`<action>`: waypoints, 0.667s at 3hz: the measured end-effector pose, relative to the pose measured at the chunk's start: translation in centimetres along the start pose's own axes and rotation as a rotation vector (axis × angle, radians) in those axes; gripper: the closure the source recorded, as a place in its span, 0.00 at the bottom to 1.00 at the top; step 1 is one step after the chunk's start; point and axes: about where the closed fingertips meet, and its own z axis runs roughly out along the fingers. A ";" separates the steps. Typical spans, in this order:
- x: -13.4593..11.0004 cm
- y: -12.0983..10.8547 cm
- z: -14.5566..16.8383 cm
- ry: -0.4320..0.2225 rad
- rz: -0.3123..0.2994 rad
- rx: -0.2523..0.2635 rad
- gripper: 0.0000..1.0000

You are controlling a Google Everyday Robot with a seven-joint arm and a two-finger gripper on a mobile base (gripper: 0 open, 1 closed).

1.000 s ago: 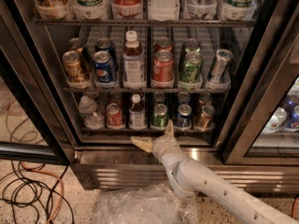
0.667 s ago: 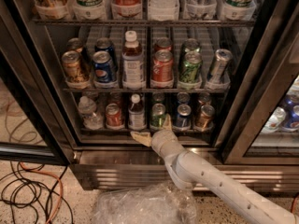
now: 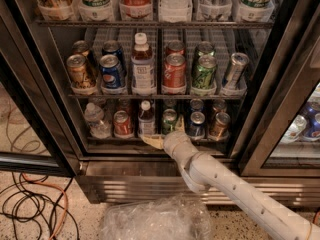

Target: Pick green can from bottom shelf of fridge

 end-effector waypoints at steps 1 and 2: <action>0.1 -0.5 0.7 -0.003 -0.025 -0.013 0.10; 0.3 -1.4 1.7 -0.010 -0.054 -0.013 0.10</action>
Offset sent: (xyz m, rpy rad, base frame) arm 0.0495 -0.0185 -0.0051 -0.0850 -0.0674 0.0191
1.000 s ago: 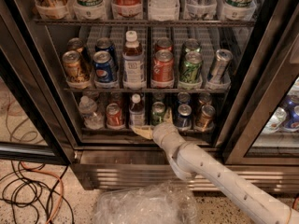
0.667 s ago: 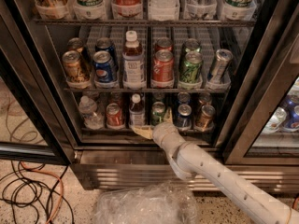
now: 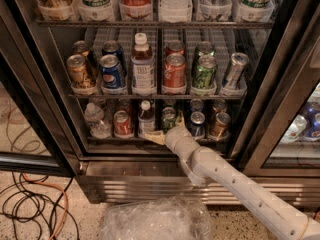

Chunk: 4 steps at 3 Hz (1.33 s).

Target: Pick green can from bottom shelf of fridge

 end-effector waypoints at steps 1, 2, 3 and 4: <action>0.2 0.1 0.1 -0.001 -0.010 -0.002 0.10; 0.2 0.2 -0.1 -0.002 -0.010 -0.002 0.13; 0.3 0.4 -0.3 -0.002 -0.017 -0.005 0.31; 0.1 0.6 -0.9 -0.002 -0.017 -0.005 0.54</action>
Offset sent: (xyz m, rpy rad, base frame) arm 0.0392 -0.0240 -0.0022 -0.0560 -0.0533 -0.0246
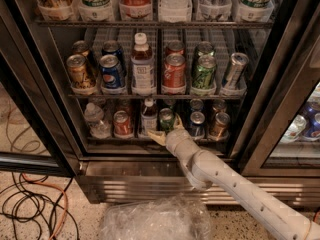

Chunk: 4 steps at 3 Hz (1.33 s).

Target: Pick green can from bottom shelf of fridge

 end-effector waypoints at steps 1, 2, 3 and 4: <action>-0.2 -0.1 -0.2 0.000 0.000 0.000 0.78; -0.3 -0.2 -0.4 0.000 0.000 0.000 0.99; 0.5 -2.3 -0.3 0.001 -0.007 0.057 1.00; 0.9 -4.2 -0.6 0.001 -0.009 0.118 1.00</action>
Offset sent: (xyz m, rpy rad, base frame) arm 0.0302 -0.0614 -0.0062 -0.0245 -0.0504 -0.1415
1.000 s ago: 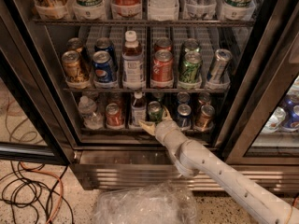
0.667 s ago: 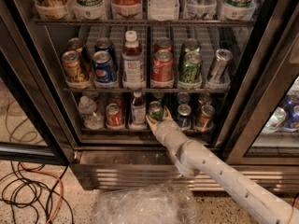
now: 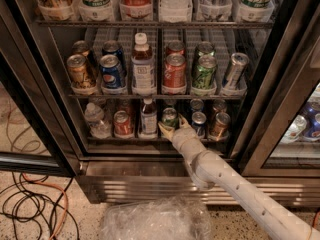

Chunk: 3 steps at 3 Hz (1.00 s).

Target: Pick green can from bottom shelf of fridge

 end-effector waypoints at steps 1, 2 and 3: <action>-0.2 -0.3 -0.1 0.000 0.002 0.008 1.00; -1.0 -0.6 -1.6 -0.048 0.058 0.077 1.00; -6.8 0.3 -2.6 -0.193 0.117 0.111 1.00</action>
Offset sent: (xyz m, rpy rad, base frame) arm -0.0310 0.0017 0.0839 0.2173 -0.2421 -0.1607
